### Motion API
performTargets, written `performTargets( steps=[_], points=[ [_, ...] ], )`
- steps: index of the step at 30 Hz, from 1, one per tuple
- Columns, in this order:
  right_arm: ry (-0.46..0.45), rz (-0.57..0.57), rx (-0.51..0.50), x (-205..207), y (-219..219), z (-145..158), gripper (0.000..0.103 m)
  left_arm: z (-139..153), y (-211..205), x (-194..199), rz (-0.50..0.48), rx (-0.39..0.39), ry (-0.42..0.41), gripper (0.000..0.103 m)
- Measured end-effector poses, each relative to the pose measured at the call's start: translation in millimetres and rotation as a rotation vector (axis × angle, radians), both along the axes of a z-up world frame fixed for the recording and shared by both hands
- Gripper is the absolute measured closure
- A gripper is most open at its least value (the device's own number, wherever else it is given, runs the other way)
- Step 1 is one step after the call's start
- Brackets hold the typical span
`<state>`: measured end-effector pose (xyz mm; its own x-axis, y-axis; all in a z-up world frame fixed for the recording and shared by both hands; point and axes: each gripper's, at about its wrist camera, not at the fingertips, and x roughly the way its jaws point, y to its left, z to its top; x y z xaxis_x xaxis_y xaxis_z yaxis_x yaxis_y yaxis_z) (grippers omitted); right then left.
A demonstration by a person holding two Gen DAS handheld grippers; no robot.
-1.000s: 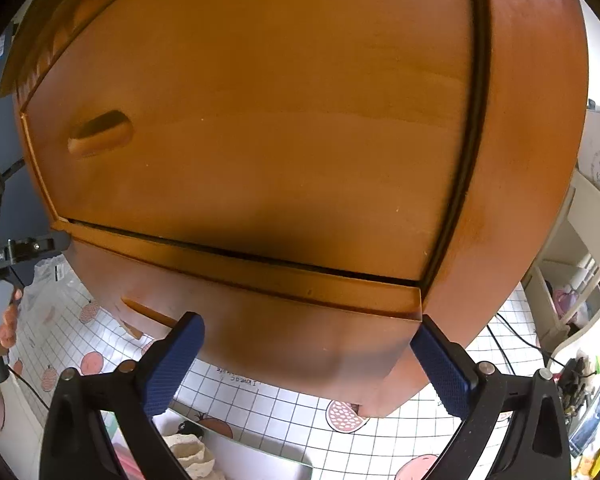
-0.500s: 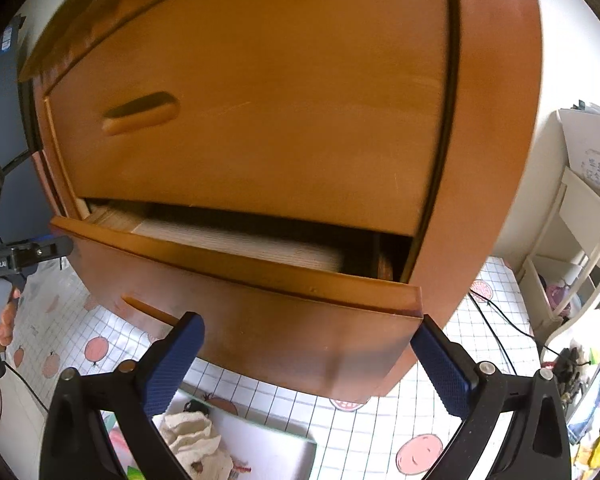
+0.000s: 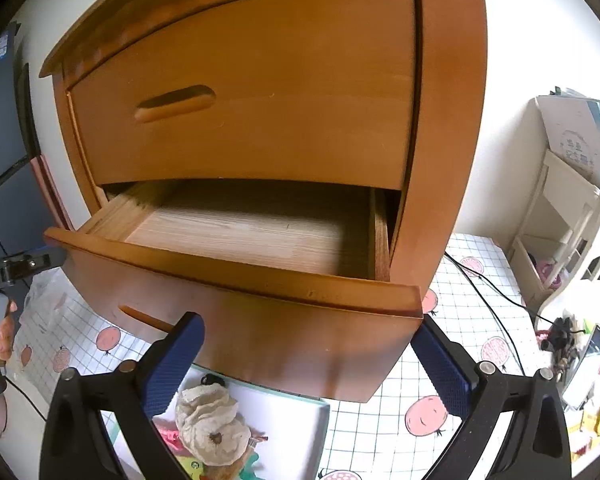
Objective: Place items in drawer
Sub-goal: 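Pull the lower nightstand drawer open with both tools, then move both tools back over the tray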
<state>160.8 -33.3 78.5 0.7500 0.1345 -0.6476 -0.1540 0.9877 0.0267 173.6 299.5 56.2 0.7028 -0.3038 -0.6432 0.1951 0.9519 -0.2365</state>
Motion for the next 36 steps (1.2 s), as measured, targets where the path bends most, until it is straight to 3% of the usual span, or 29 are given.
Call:
performTargets(
  steps=[6,16,22,27,31,36],
  points=[
    [0.036,-0.030,0.019,-9,2,7,0.000,3,5,-12,0.028,-0.040,0.024,0.000],
    [0.017,-0.095,0.056,-54,9,32,0.000,39,-16,-61,0.087,0.015,-0.057,0.000],
    [0.028,-0.120,0.060,-78,20,41,0.000,37,-34,-78,0.114,-0.009,-0.001,0.000],
    [0.084,-0.131,0.071,-88,28,27,0.000,5,-53,-84,0.089,0.045,0.085,0.000],
    [0.192,-0.146,0.076,-88,34,-11,0.000,-36,-59,-79,0.076,0.101,0.188,0.000],
    [0.335,-0.156,0.068,-89,44,-65,0.000,-99,-57,-75,0.088,0.109,0.379,0.000]
  ],
)
